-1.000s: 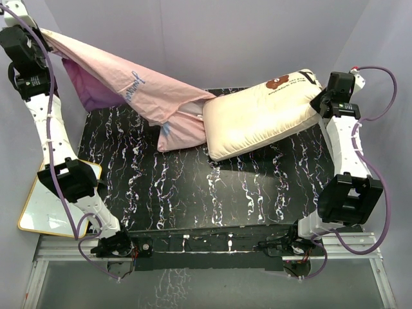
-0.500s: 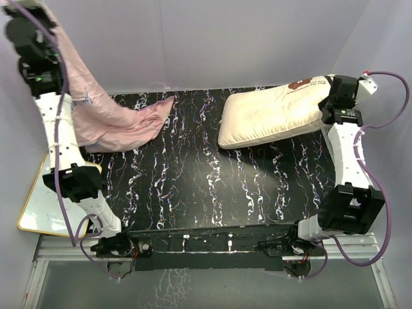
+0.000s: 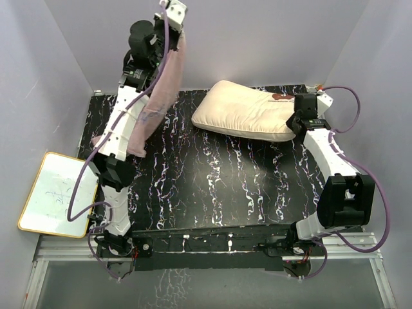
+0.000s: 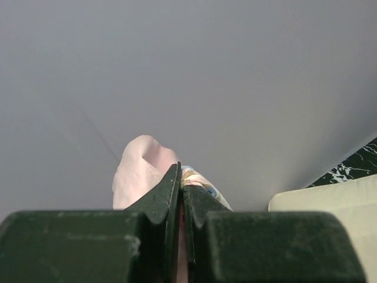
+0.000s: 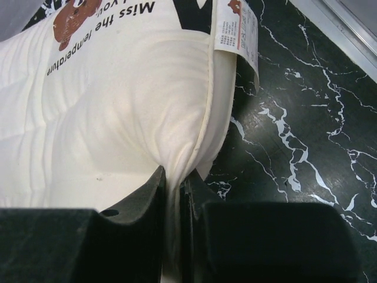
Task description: Remove the pillowcase from the pillow
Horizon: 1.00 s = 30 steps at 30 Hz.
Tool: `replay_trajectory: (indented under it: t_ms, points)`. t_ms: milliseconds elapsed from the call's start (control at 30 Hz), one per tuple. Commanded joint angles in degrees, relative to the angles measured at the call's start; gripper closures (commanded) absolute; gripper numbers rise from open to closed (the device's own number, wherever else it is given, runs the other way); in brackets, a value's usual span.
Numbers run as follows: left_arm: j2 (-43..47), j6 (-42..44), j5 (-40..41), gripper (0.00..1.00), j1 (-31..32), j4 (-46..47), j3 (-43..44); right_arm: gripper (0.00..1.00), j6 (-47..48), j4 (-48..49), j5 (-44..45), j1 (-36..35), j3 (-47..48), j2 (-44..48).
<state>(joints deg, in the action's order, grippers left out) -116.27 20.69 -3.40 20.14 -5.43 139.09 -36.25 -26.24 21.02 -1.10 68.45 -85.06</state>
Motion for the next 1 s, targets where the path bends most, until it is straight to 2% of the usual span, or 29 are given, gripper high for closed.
replay_trajectory:
  t_ms: [0, 67, 100, 167, 233, 267, 367, 433, 467, 600, 767, 800, 833, 867, 967]
  points:
    - [4.9, 5.8, 1.2, 1.0, 4.1, 6.0, 3.8, 0.92, 0.1, 7.5, 0.9, 0.9, 1.5, 0.5]
    - [7.4, 6.3, 2.2, 1.0, 4.9, 8.4, 0.7, 0.9, 0.2, 7.5, 0.9, 0.9, 1.5, 0.3]
    - [8.5, 6.5, 2.8, 1.0, 5.0, 9.5, -0.8, 0.84, 0.4, 7.4, 0.9, 0.9, 1.5, 0.3]
    - [9.8, 7.3, 4.2, 1.0, 5.0, 10.1, -2.3, 0.64, 0.6, 7.8, 0.4, 0.9, 1.0, 0.8]
    - [11.4, 7.9, 6.4, 1.0, 5.0, 9.2, -5.5, 0.4, 0.9, 8.8, -0.7, 0.9, 0.2, 1.2]
    - [13.1, 8.8, 7.6, 1.0, 4.9, 9.3, -9.1, 0.32, 1.0, 9.0, -0.9, 0.9, -0.1, 1.4]
    - [21.2, 11.8, 9.6, 1.0, 4.0, 13.9, -27.7, 0.17, 2.0, 8.9, -1.1, 0.9, -1.2, 1.6]
    - [25.2, 11.0, 10.3, 1.0, 2.2, 13.3, -37.0, 0.06, 2.6, 8.5, -0.7, 0.9, -1.9, 1.5]
    - [26.7, 10.4, 9.8, 1.0, 0.8, 11.4, -40.6, 0.02, 2.9, 8.2, -0.3, 0.9, -2.4, 1.4]
    - [27.5, 8.2, 7.6, 1.0, -5.1, 3.3, -51.4, 0.02, 2.8, 6.3, 2.3, 0.9, -3.6, 1.3]
    - [23.9, 4.4, 4.9, 1.0, -9.1, -5.7, -54.8, 0.02, 1.2, 1.7, 6.0, 0.9, -4.8, 4.1]
    - [23.4, 3.8, 3.9, 0.95, -9.4, -6.9, -54.9, 0.02, 1.7, 2.1, 8.4, 0.9, -5.7, 5.7]
    - [22.9, 3.4, 2.9, 0.82, -9.5, -8.1, -54.8, 0.02, 2.2, 2.7, 10.3, 0.9, -6.7, 7.0]
    - [22.2, 2.4, 1.0, 0.45, -9.5, -9.9, -54.9, 0.02, 2.7, 5.4, 14.3, 0.9, -8.9, 9.8]
    - [20.6, 0.3, 1.5, 0.13, -10.0, -12.1, -55.0, 0.02, 1.3, 12.5, 18.2, 0.9, -13.8, 14.0]
